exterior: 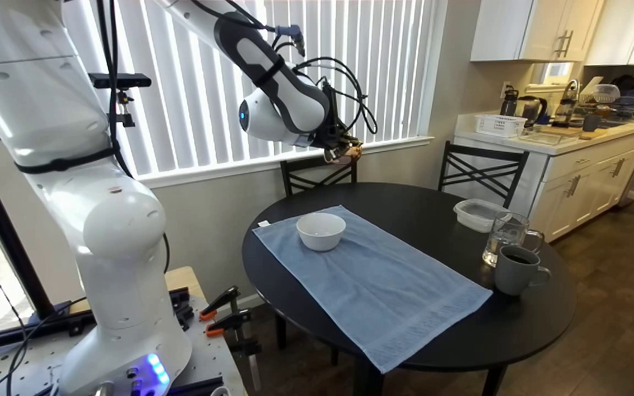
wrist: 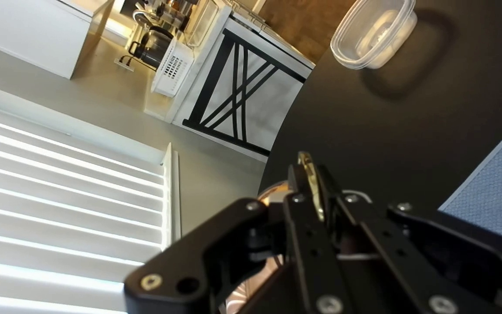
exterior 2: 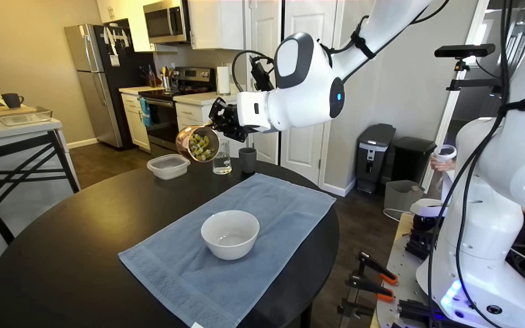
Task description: Transfer the contents of the cup into the white bowl
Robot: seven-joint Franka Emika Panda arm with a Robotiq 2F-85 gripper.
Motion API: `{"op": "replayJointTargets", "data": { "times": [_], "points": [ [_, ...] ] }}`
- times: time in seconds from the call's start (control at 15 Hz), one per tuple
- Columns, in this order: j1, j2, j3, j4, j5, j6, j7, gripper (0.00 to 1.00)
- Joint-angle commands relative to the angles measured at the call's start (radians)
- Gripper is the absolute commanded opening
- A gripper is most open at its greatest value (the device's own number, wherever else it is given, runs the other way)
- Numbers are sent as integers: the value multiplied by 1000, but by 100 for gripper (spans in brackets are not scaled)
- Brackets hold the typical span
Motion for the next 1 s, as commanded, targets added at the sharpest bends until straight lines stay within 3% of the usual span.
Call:
{"op": "replayJointTargets", "data": {
  "times": [0.0, 0.2, 0.47, 0.53, 0.93],
  "points": [
    [1, 0, 0, 0, 0, 0, 0, 8],
    [10, -8, 6, -6, 0, -6, -23, 2],
    [20, -52, 43, -63, 0, -24, -182, 3],
    [-8, -62, 84, -77, 3, -24, -228, 2],
    [-17, -105, 132, -126, 2, -35, -440, 3]
  ]
}}
